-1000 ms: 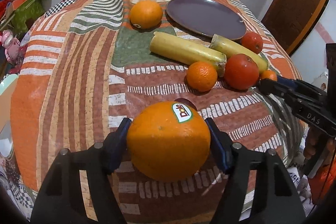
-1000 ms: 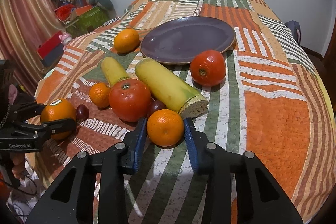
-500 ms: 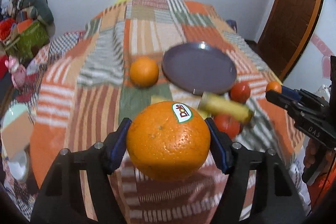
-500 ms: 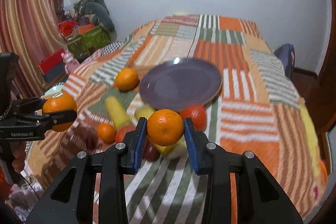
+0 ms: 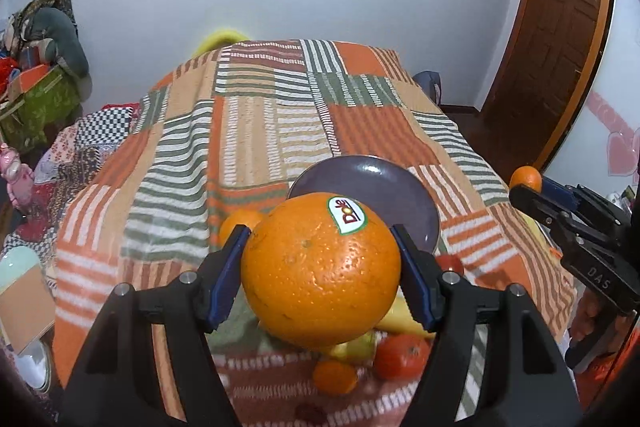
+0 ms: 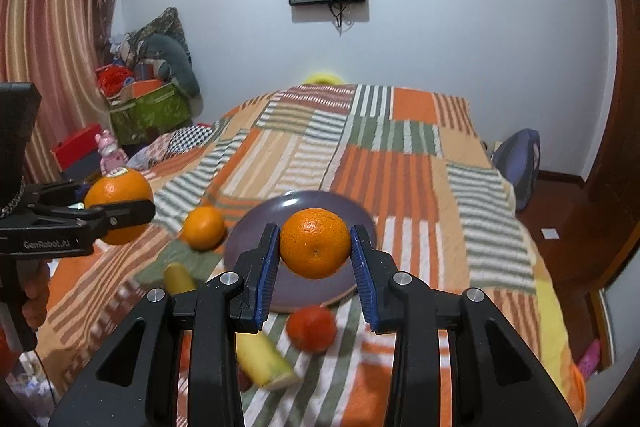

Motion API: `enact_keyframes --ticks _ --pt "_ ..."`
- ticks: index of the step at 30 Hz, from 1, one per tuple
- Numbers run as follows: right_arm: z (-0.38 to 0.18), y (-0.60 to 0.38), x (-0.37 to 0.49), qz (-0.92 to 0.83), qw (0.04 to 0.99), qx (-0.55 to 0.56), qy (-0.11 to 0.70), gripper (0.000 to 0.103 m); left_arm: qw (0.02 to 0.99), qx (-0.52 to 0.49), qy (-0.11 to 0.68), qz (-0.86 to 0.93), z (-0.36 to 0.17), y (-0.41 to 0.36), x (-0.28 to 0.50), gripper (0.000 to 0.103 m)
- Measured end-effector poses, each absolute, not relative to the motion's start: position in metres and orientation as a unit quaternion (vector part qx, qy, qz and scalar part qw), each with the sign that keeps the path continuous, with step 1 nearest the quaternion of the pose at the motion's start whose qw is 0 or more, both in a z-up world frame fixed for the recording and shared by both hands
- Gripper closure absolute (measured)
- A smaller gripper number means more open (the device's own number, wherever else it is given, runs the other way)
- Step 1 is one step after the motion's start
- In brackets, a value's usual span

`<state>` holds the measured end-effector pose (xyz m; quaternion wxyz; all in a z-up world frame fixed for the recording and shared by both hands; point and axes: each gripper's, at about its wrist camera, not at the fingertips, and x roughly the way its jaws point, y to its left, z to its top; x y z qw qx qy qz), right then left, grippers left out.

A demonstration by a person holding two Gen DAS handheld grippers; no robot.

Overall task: Organize fruits
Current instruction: 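Carry both fruits onto the purple plate and open both grippers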

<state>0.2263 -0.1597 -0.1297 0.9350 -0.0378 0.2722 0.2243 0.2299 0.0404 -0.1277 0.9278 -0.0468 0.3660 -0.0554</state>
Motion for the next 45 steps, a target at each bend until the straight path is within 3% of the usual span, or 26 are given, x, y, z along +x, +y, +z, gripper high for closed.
enact_keyframes --ticks 11,24,33,38,40,44,45 --pt "-0.142 -0.151 0.277 0.215 0.934 -0.051 0.279 0.070 0.919 -0.020 0.392 -0.047 -0.153 0.027 0.301 0.034" --pt "-0.185 -0.134 0.325 0.228 0.908 -0.080 0.342 0.070 0.891 -0.009 0.450 -0.054 -0.201 0.014 0.373 0.034" --pt "-0.219 -0.132 0.357 0.253 0.872 -0.065 0.415 0.070 0.862 -0.013 0.503 -0.057 -0.241 0.008 0.399 0.034" --pt "-0.224 -0.128 0.355 0.258 0.864 -0.082 0.424 0.070 0.871 0.013 0.488 -0.057 -0.239 0.002 0.396 0.032" --pt "-0.224 -0.129 0.355 0.261 0.863 -0.081 0.426 0.066 0.873 0.012 0.485 -0.056 -0.234 0.004 0.395 0.032" --pt "-0.218 -0.130 0.353 0.250 0.870 -0.080 0.418 0.046 0.877 0.011 0.476 -0.060 -0.221 0.009 0.390 0.032" --pt "-0.215 -0.129 0.351 0.246 0.874 -0.086 0.410 0.045 0.879 0.010 0.473 -0.059 -0.217 0.011 0.388 0.032"
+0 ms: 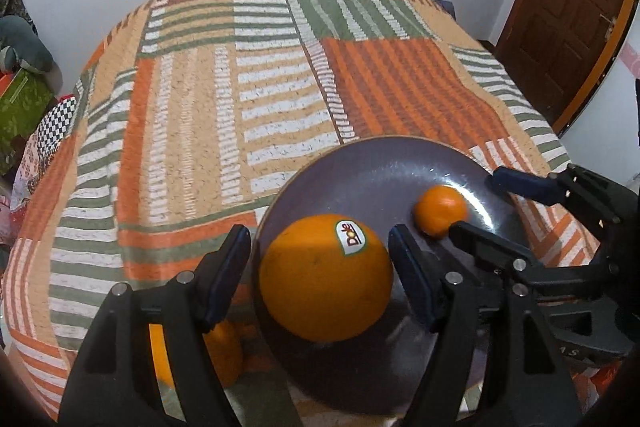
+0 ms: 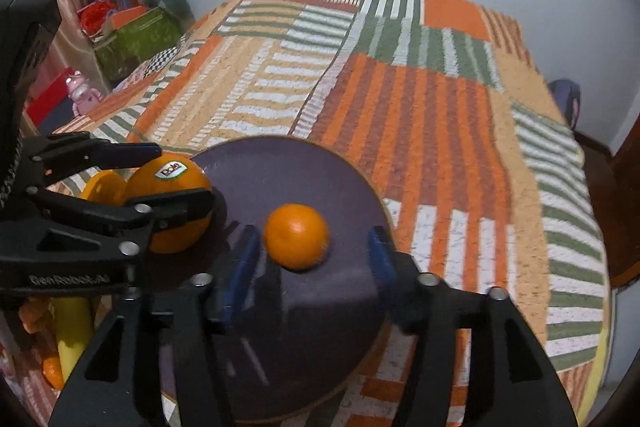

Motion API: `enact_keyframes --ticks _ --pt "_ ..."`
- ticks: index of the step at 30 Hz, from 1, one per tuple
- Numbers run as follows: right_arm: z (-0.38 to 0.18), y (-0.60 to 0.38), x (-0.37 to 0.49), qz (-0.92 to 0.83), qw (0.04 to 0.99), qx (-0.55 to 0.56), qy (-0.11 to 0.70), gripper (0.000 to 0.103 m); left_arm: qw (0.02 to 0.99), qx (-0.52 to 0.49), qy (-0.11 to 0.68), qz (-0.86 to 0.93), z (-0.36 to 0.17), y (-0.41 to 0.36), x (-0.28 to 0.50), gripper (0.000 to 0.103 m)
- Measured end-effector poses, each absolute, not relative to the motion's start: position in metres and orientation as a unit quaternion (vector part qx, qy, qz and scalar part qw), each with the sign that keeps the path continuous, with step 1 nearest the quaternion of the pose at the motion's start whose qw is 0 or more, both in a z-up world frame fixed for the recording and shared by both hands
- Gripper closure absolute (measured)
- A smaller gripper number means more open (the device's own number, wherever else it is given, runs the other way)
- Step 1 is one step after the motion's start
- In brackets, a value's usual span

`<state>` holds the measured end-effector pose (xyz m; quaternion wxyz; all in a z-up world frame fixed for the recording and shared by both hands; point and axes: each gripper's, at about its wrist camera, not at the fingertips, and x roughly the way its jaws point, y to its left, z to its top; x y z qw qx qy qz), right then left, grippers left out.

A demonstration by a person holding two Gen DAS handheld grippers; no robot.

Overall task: Organize fruits
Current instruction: 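Carry both fruits onto the purple plate and open both grippers, then grasp a medium orange with the left gripper while the right grasps a red tomato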

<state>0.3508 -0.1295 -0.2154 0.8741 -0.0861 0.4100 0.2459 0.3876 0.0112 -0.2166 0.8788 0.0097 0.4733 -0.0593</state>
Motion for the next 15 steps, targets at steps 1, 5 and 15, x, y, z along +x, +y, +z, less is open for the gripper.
enact_keyframes --ticks 1,5,15 --pt "-0.212 -0.129 0.348 0.242 0.878 -0.093 0.403 0.044 0.882 0.008 0.468 -0.059 -0.212 0.013 0.384 0.032" --pt "-0.198 -0.128 0.334 0.237 0.887 -0.108 0.380 0.044 0.893 0.012 0.447 -0.055 -0.193 0.021 0.368 0.031" --pt "-0.166 -0.142 0.291 0.231 0.908 -0.089 0.338 0.042 0.908 0.027 0.417 -0.024 -0.160 0.071 0.320 0.027"
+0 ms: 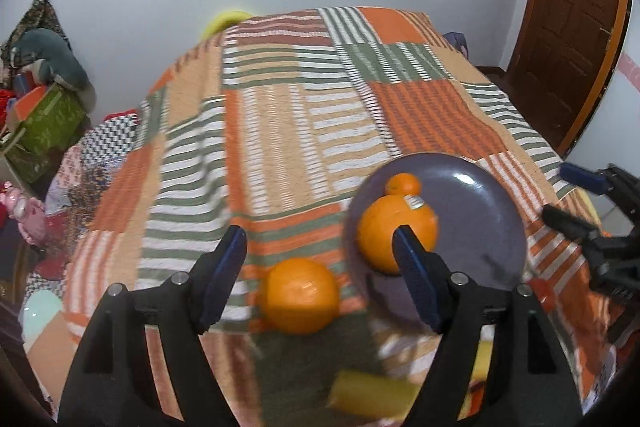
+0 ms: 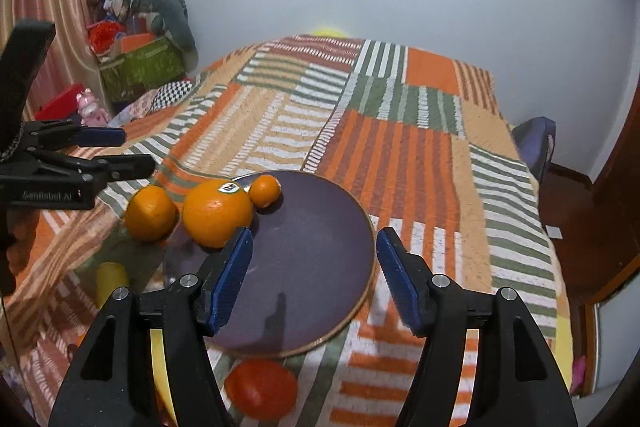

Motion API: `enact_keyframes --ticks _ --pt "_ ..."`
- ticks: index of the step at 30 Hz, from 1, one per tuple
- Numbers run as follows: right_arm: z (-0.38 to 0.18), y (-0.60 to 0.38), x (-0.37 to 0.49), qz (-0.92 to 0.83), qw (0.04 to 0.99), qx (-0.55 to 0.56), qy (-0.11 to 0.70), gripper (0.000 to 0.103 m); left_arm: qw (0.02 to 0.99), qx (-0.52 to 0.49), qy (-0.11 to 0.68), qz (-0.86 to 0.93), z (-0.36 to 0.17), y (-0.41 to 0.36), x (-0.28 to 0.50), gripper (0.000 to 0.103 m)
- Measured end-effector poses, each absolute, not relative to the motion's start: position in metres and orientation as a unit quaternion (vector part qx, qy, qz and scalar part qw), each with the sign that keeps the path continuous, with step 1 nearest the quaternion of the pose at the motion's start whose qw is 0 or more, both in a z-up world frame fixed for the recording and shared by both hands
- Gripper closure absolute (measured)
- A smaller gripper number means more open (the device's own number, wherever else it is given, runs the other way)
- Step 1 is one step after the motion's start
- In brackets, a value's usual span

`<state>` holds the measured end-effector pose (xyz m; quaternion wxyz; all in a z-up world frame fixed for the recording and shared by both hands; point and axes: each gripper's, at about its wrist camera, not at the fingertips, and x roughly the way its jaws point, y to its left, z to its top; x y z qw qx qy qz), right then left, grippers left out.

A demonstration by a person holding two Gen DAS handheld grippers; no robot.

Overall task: Organize fruits
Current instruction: 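Grasp a medium orange with the left gripper while the right grasps a red tomato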

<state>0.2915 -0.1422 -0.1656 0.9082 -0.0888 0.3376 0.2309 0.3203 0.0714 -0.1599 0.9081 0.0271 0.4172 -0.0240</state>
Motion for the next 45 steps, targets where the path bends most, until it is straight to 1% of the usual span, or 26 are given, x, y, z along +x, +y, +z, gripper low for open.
enact_keyframes --ticks 5,9,20,30,33,35,38,39,45 --pt "-0.159 -0.151 0.273 0.222 0.914 -0.077 0.331 0.036 0.902 0.023 0.430 -0.006 -0.168 0.101 0.306 0.026" --pt "-0.161 -0.155 0.259 0.215 0.914 -0.068 0.337 0.036 0.892 0.010 0.452 -0.007 -0.186 0.116 0.300 0.026" --pt "-0.199 -0.149 0.237 0.196 0.899 -0.041 0.389 0.036 0.880 0.006 0.473 -0.052 -0.231 0.102 0.308 0.026" --pt "-0.228 -0.148 0.239 0.202 0.881 -0.023 0.428 0.036 0.876 -0.001 0.480 -0.050 -0.251 0.097 0.330 0.026" --pt "-0.230 -0.149 0.238 0.204 0.879 -0.019 0.431 0.043 0.877 0.001 0.479 -0.044 -0.254 0.095 0.334 0.027" --pt "-0.232 -0.150 0.239 0.207 0.877 -0.014 0.434 0.050 0.878 -0.001 0.476 -0.042 -0.254 0.095 0.335 0.028" --pt "-0.234 -0.151 0.241 0.214 0.872 -0.010 0.439 0.058 0.881 0.000 0.471 -0.045 -0.251 0.095 0.335 0.034" --pt "-0.234 -0.151 0.240 0.217 0.872 -0.010 0.439 0.058 0.883 0.006 0.467 -0.046 -0.249 0.095 0.333 0.038" --pt "-0.230 -0.152 0.236 0.218 0.875 -0.010 0.432 0.059 0.881 0.005 0.470 -0.053 -0.240 0.094 0.325 0.038"
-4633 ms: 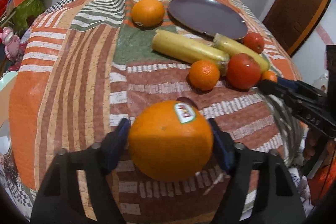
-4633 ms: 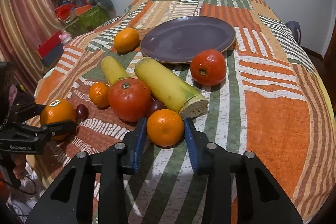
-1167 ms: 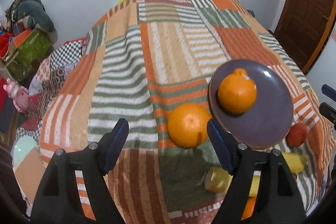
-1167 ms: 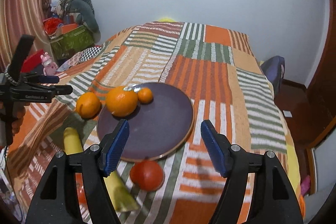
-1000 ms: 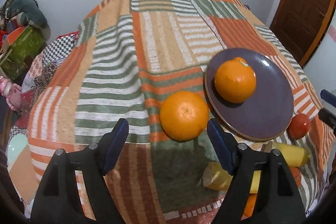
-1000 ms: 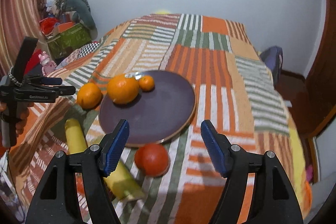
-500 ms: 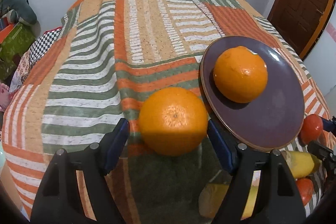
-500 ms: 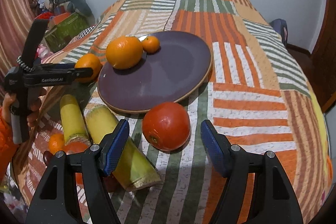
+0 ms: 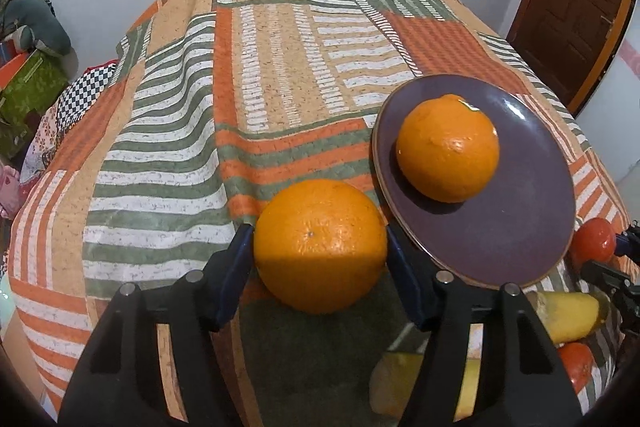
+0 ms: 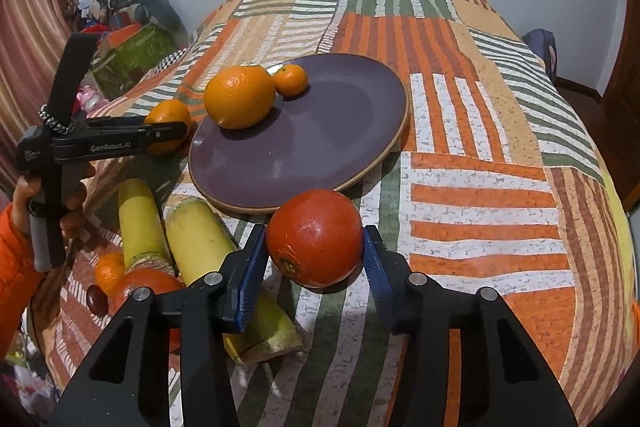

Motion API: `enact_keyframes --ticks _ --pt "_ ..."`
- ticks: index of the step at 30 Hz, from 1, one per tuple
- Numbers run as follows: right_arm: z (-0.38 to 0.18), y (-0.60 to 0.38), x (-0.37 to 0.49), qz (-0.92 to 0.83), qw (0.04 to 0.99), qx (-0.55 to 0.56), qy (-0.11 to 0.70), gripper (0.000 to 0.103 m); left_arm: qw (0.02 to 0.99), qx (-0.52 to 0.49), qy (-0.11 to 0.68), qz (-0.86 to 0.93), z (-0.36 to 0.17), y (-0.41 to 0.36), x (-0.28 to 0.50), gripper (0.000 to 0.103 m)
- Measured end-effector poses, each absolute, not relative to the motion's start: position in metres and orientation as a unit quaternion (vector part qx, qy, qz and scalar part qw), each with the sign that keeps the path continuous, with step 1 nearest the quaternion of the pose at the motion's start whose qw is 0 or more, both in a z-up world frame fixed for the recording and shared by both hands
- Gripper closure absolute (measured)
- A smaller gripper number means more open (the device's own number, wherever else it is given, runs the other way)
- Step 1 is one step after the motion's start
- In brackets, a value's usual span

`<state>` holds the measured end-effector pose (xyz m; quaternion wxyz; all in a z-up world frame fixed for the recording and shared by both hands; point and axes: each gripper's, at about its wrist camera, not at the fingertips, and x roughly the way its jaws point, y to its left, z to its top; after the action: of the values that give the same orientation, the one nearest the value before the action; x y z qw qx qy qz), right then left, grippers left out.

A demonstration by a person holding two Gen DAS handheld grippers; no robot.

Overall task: Organize fruits
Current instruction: 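Grasp a medium orange with the left gripper while the right grasps a red tomato, then lower the orange and tomato onto the purple plate and open both grippers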

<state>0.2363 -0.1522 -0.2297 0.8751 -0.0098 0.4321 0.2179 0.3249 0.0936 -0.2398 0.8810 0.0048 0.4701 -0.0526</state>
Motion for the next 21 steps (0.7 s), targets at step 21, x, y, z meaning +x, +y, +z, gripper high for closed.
enact_keyframes --ticks 21 --pt "-0.171 -0.161 0.259 0.224 0.908 -0.026 0.354 0.059 0.906 0.009 0.414 -0.093 -0.174 0.043 0.278 0.038"
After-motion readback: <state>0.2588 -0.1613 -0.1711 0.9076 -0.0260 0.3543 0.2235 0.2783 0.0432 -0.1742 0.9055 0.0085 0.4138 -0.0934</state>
